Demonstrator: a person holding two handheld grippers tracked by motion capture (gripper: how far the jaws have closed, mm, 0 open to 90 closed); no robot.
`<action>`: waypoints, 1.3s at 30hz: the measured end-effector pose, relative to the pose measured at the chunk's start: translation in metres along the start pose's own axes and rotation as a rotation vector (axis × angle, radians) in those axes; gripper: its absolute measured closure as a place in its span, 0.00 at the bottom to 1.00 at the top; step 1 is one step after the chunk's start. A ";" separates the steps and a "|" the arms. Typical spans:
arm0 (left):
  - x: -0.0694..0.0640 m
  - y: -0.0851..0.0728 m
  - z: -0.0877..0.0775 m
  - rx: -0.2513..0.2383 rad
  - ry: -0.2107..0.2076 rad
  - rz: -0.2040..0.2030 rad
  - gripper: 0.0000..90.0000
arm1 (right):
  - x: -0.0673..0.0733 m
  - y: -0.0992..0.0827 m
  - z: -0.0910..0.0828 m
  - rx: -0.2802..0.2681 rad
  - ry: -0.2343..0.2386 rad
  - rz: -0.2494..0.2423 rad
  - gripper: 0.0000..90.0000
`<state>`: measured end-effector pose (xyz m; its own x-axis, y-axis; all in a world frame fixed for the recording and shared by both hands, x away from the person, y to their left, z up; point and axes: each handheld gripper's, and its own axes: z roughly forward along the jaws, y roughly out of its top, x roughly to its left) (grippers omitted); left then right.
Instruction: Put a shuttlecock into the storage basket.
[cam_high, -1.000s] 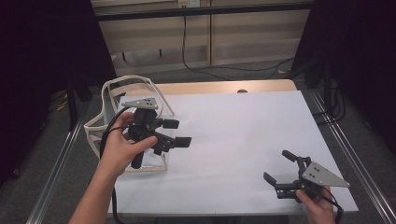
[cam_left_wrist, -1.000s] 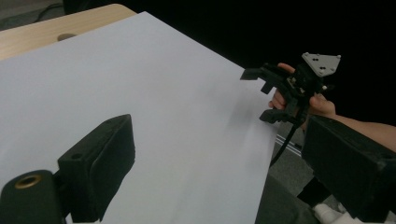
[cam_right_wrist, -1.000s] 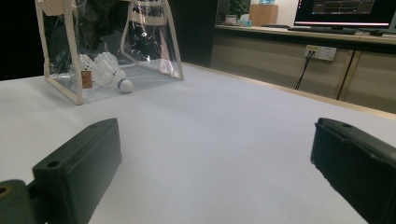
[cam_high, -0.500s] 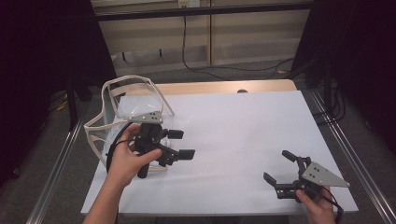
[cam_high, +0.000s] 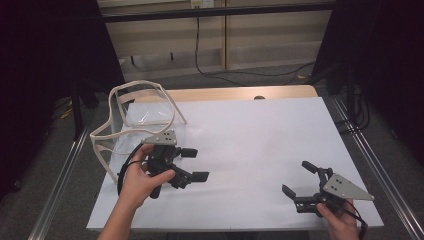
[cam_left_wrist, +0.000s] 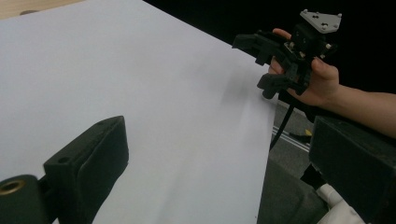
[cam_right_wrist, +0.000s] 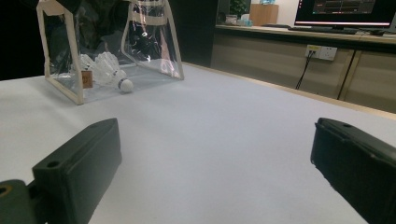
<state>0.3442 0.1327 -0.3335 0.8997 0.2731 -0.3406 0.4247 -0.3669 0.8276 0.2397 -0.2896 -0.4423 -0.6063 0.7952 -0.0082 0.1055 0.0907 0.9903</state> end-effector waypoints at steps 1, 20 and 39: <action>0.001 -0.002 0.000 -0.006 -0.002 -0.001 0.06 | 0.000 0.000 0.000 0.000 0.000 0.000 0.02; 0.009 -0.031 -0.001 -0.040 -0.001 0.004 0.04 | 0.000 0.000 0.000 0.000 0.000 -0.002 0.02; 0.014 -0.052 -0.007 -0.066 0.000 0.024 0.05 | 0.000 0.000 -0.001 0.000 0.001 -0.004 0.02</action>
<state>0.3343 0.1616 -0.3780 0.9096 0.2646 -0.3202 0.3952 -0.3141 0.8632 0.2393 -0.2900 -0.4420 -0.6078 0.7940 -0.0121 0.1030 0.0939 0.9902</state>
